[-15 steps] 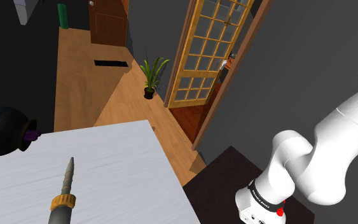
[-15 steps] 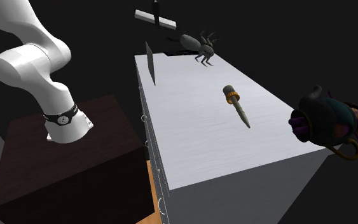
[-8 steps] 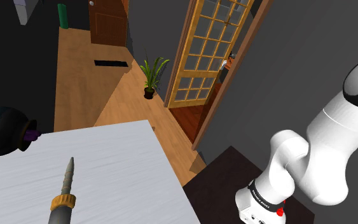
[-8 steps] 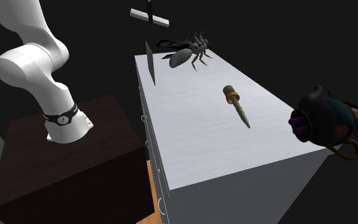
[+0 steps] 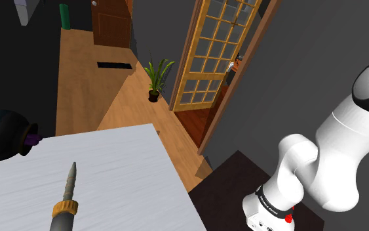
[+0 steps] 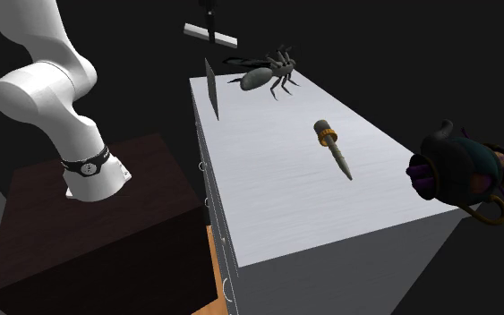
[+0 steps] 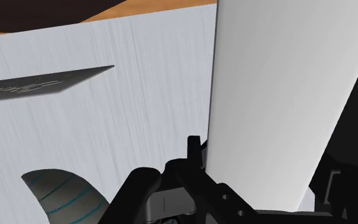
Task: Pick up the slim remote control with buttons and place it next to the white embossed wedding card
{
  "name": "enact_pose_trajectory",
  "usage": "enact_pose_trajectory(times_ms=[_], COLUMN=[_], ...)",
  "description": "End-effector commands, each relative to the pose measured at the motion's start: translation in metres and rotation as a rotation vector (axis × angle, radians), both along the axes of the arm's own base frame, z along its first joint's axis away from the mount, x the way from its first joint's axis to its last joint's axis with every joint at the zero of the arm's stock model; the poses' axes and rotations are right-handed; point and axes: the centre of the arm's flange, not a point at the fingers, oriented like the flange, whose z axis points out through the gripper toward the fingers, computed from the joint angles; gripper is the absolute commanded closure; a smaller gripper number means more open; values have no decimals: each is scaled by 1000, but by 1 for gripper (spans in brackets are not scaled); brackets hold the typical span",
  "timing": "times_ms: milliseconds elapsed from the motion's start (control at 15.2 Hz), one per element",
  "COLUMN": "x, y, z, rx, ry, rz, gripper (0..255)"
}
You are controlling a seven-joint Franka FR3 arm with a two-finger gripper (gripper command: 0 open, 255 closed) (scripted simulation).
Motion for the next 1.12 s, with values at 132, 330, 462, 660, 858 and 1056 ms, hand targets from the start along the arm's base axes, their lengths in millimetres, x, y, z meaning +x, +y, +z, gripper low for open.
enact_pose_trajectory(times_ms=[132,330,462,660,858,1056], x=[1,1,1,1,1,1], y=[0,0,0,0,0,0], z=[-22,-38,-48,-64,-80,-96], rx=[1,1,1,1,1,1], ry=[0,0,0,0,0,0], rz=[0,0,0,0,0,0], gripper=[255,255,255,255,255,255])
